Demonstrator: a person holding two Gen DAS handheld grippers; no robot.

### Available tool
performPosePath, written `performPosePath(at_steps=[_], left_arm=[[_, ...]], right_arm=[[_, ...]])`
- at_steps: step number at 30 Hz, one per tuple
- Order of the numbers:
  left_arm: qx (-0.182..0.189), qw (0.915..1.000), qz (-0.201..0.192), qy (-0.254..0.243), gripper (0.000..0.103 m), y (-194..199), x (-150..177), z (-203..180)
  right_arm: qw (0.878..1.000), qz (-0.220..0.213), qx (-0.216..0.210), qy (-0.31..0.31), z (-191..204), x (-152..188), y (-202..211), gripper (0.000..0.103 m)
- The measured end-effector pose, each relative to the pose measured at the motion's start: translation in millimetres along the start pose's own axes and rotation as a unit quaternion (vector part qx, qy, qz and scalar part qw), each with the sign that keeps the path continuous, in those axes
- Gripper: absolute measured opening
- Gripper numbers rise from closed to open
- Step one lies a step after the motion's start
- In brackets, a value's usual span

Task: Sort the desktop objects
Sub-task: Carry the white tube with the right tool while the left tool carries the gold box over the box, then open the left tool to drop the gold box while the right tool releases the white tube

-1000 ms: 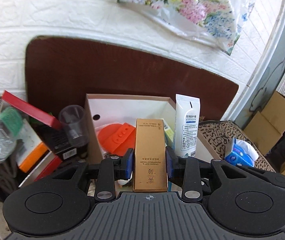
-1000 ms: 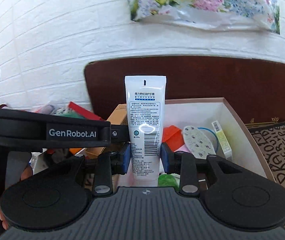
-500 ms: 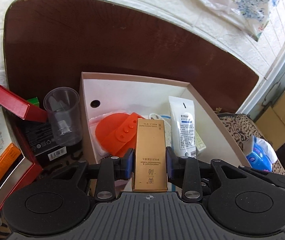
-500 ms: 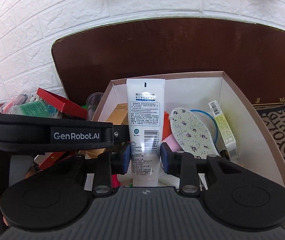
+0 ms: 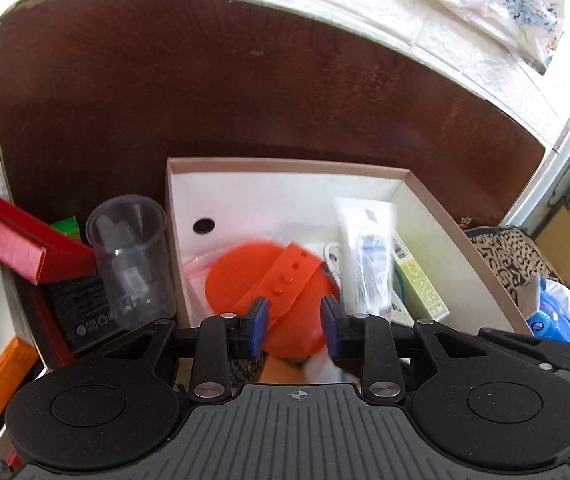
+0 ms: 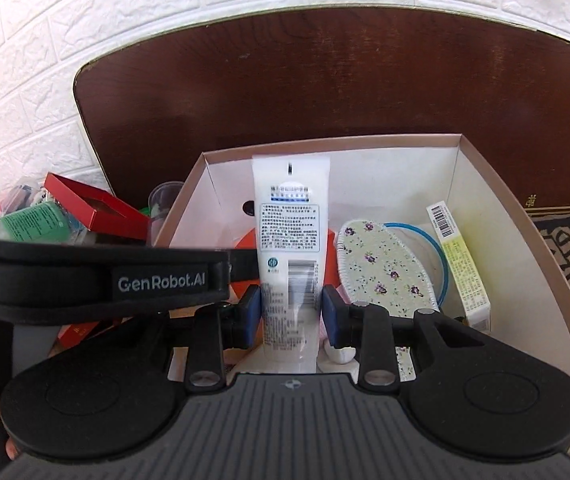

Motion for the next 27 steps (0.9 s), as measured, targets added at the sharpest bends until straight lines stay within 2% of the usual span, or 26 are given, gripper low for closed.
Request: performPosePath(at_steps=[2,3,4,6,8,10,12,15,27], left_arm=[[-0.008,0.9999,-0.009,0.004,0.063,2.7,-2.0,0.6],[-0.014,0.9998,-0.013,0.009,0.075,3.9,-2.9,2.3],[-0.013,0.9997,-0.019,0.011,0.084,5.7,-3.4,3.4],[-0.002,0.9995,-0.028,0.013,0.087,9.7,-3.6,3.4],[0.006,0.9995,-0.028,0.012,0.092,12.3,-3.0,1.4],[0.017,0.9994,-0.03,0.008,0.102,16.2,-1.7,-3.2],[0.025,0.9992,-0.032,0.001,0.103,21.8,0.9,-8.2],[0.025,0.9994,-0.022,-0.012,0.103,28.1,8.7,-14.1],[0.029,0.9994,-0.021,0.004,0.103,55.3,35.3,-23.5]], right_arm=[[1.0,0.004,0.006,0.006,-0.2,1.0,-3.2,0.04],[1.0,0.002,0.011,0.01,-0.6,0.9,-3.6,0.044],[1.0,-0.005,0.016,0.014,-1.3,0.2,-2.4,0.054],[1.0,-0.016,0.018,0.02,-1.8,-2.1,1.9,0.067],[0.999,-0.027,0.022,0.028,-1.1,-4.9,7.1,0.073],[0.998,-0.035,0.031,0.035,-0.7,-6.8,12.0,0.089],[0.997,-0.045,0.042,0.044,0.0,-7.4,17.1,0.1],[0.996,-0.052,0.053,0.058,2.6,-6.0,24.8,0.102],[0.996,-0.041,0.06,0.046,6.5,12.4,45.9,0.103]])
Point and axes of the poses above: each gripper's, at about its wrist camera, not at the fingertips, and y roughly against the way its jaws point, z to its left, x to its underside, the point moved 7 cm from there along -y, roughly the way its jaws point, and after that the axes turned 3 degrees about -x, right-handed, at the moved point
